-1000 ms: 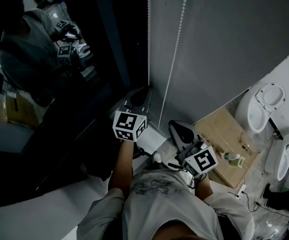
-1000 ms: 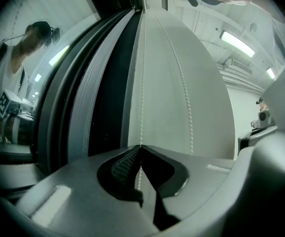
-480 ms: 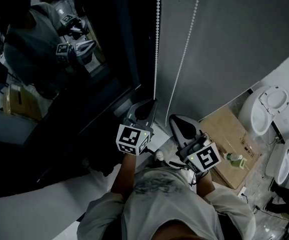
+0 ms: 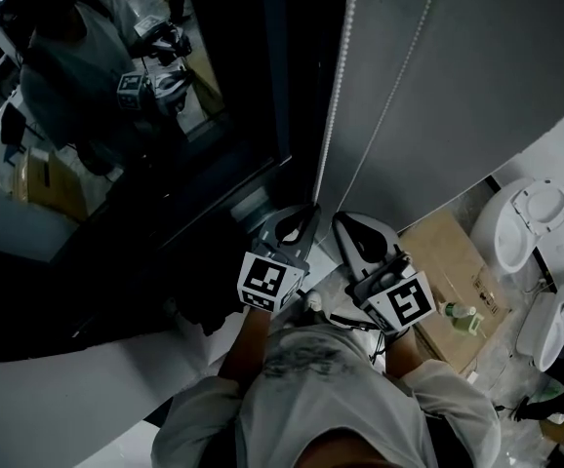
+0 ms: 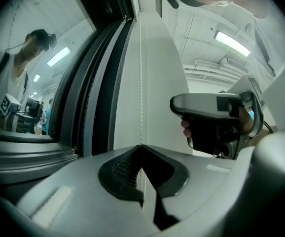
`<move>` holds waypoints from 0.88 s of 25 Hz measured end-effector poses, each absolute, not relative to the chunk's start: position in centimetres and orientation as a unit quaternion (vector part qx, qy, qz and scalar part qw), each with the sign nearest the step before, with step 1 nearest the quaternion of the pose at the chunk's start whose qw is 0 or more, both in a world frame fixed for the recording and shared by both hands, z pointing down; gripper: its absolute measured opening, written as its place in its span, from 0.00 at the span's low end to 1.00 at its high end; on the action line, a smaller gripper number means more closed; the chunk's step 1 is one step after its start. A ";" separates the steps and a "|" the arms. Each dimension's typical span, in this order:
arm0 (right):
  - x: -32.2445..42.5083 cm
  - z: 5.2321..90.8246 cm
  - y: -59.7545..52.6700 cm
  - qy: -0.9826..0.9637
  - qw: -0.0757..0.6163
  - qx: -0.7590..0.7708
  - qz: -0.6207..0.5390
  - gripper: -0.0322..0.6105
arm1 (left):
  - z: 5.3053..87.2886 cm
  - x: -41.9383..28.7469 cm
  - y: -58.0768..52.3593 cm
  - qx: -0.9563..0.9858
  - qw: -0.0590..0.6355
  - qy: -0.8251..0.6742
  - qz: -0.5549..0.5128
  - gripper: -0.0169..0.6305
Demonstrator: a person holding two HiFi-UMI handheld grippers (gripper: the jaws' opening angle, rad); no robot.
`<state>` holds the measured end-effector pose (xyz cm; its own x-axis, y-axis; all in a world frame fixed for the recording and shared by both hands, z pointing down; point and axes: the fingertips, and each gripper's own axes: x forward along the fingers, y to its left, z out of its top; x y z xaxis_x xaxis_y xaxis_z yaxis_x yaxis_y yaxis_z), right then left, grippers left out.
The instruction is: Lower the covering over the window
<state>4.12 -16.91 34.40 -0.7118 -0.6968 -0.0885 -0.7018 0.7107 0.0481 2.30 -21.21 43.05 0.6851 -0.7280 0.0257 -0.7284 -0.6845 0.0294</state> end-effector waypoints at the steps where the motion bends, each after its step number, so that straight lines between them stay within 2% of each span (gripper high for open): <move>1: 4.0 34.2 -16.9 0.925 0.035 -0.375 0.046 0.08 | 43.1 2.1 -21.1 0.917 0.021 -0.398 0.005 0.04; 7: 3.3 32.0 -16.6 0.923 0.060 -0.376 0.051 0.08 | 43.0 1.1 -20.3 0.913 0.028 -0.406 -0.001 0.04; 22: 2.9 28.1 -16.0 0.923 0.096 -0.359 0.097 0.08 | 50.6 0.8 -17.8 0.913 0.075 -0.396 0.070 0.04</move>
<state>2.85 -16.00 28.09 -0.7232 -0.6451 -0.2468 -0.6823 0.7226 0.1107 0.83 -17.80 50.62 0.6768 -0.7118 0.1876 -0.7330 -0.6753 0.0818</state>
